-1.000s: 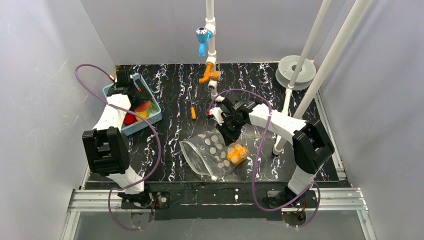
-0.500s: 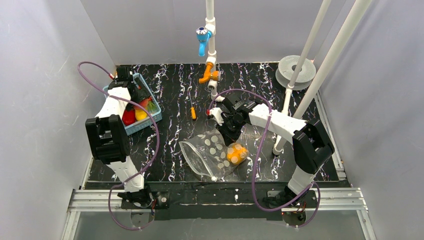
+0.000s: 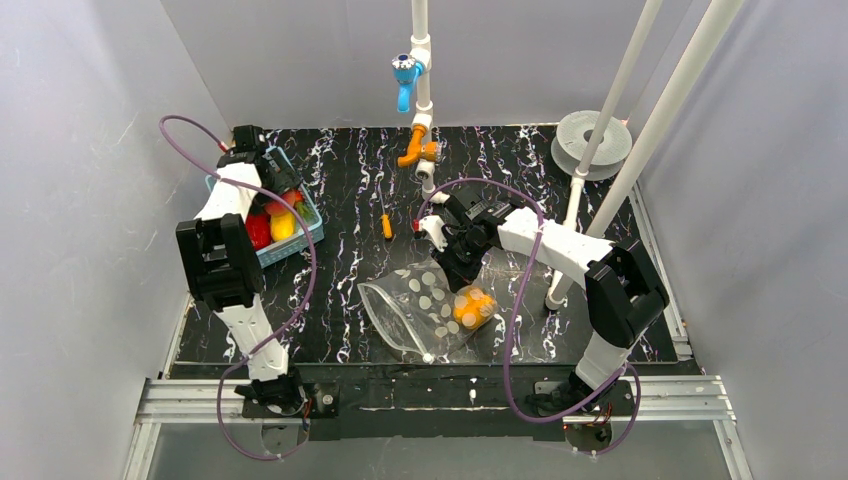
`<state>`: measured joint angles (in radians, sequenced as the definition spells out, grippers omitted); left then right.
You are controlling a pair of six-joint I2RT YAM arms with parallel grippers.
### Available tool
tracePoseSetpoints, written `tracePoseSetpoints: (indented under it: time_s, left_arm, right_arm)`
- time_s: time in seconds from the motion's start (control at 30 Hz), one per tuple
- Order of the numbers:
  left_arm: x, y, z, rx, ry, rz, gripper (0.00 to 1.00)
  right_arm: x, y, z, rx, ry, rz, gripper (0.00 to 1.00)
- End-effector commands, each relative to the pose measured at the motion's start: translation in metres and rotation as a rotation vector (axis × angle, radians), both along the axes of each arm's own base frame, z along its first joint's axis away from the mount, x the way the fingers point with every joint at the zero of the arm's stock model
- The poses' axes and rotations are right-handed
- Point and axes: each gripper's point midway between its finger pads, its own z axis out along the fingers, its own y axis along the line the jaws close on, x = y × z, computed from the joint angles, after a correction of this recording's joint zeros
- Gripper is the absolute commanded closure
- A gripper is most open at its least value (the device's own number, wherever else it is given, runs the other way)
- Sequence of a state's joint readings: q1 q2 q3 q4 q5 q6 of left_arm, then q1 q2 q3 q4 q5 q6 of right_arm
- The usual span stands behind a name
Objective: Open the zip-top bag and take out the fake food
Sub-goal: Place the fake fruit in the bin, then adjust the zipper on the food storage bag.
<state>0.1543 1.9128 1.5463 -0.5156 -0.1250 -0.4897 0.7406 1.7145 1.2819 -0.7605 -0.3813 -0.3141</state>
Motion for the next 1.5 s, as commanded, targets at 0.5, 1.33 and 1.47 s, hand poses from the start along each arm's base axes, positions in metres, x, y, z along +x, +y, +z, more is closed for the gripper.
tracePoseSetpoints:
  time_s: [0.5,1.33,1.47]
  left_arm:
    - [0.0,-0.021,0.1,-0.043,-0.252,-0.165,0.02]
    - [-0.277,-0.202,0.091,-0.525,-0.343,-0.714,0.13]
    - [-0.307,-0.212,0.076,-0.571,-0.223,-0.754,0.16]
  right_arm:
    - [-0.001,0.008,0.016,0.05,0.002,0.031,0.96]
    - [-0.005,-0.011,0.064,0.231,-0.024,0.067,0.62]
    - [-0.025,-0.018,0.067,0.277,-0.025,0.174,0.38]
